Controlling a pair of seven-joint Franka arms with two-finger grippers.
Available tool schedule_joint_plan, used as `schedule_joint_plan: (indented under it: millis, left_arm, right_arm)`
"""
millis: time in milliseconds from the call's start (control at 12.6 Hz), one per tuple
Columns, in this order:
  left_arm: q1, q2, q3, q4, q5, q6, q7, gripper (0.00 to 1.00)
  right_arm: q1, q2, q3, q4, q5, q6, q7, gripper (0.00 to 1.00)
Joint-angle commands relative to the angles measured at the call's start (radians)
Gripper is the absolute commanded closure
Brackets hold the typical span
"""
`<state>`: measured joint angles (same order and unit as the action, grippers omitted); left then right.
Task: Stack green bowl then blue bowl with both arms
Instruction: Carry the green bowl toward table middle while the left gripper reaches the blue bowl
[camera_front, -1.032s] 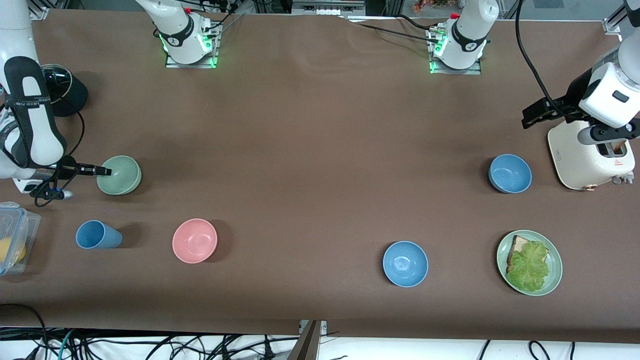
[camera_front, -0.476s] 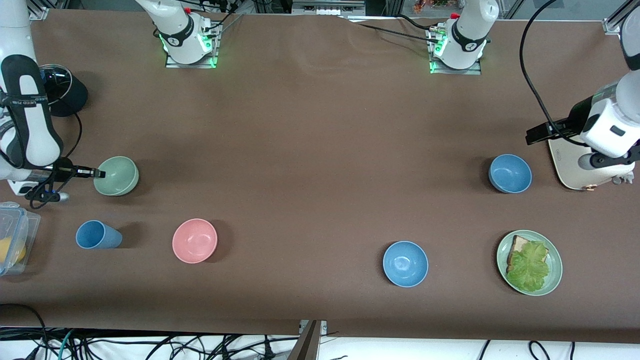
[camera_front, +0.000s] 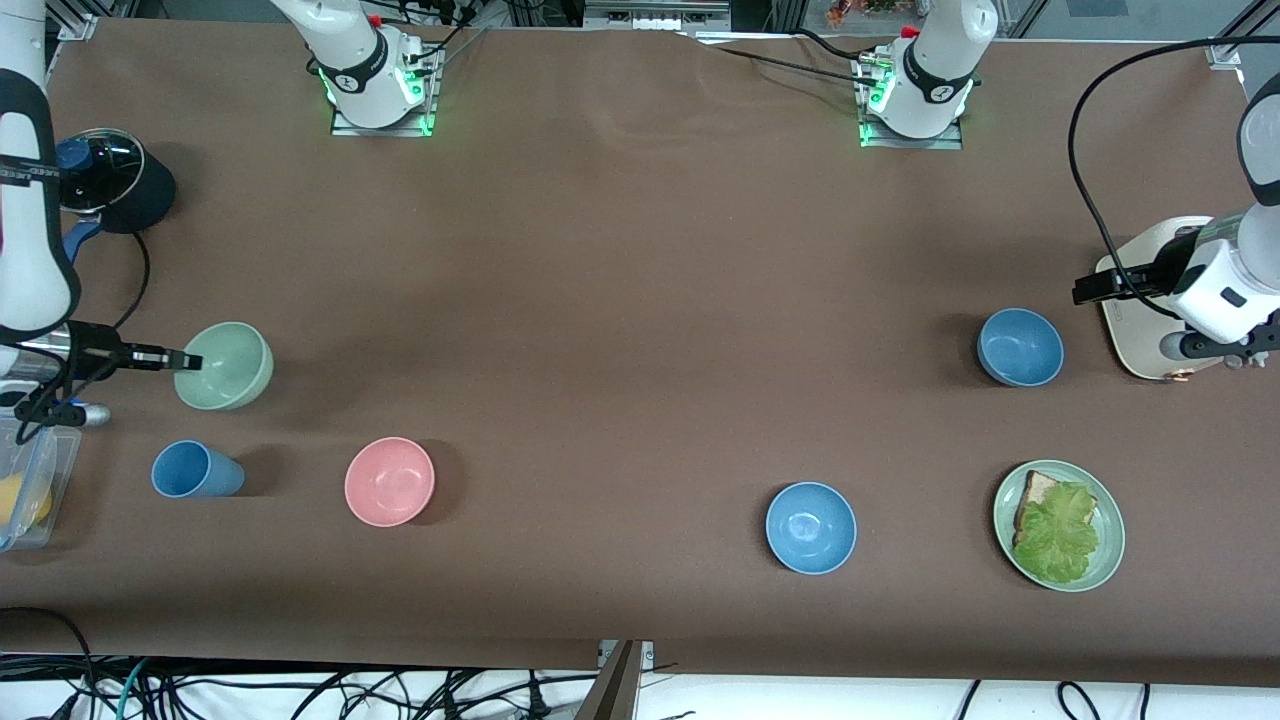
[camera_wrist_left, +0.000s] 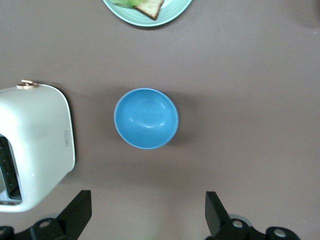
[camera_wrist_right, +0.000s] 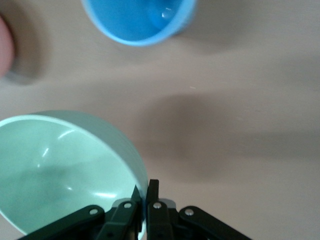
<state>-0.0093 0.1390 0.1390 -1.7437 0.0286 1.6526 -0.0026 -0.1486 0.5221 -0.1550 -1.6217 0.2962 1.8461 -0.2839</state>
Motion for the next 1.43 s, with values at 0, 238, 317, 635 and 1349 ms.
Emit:
schedule_joint_plan:
  millis: [0, 238, 317, 635, 1349]
  left_arm:
    - [-0.001, -0.038, 0.011, -0.051, 0.027, 0.035, 0.036, 0.0]
    - [0.012, -0.051, 0.071, -0.182, 0.03, 0.203, 0.071, 0.0]
    - [0.018, -0.052, 0.097, -0.226, 0.03, 0.275, 0.138, 0.0]
    - [0.028, -0.038, 0.142, -0.417, 0.016, 0.556, 0.22, 0.0]
    - [0.026, 0.122, 0.14, -0.548, 0.007, 0.852, 0.222, 0.0]
  right_arm:
    - [0.084, -0.037, 0.015, 0.002, 0.012, -0.054, 0.199, 1.0]
    - [0.211, -0.057, 0.022, 0.0, 0.012, -0.064, 0.429, 1.0]
    - [0.242, -0.057, 0.035, -0.001, 0.014, -0.074, 0.48, 1.0]
    - [0.317, -0.045, 0.162, 0.0, 0.053, -0.051, 0.774, 1.0]
    - [0.668, 0.058, 0.17, 0.003, 0.06, 0.272, 1.279, 1.0]
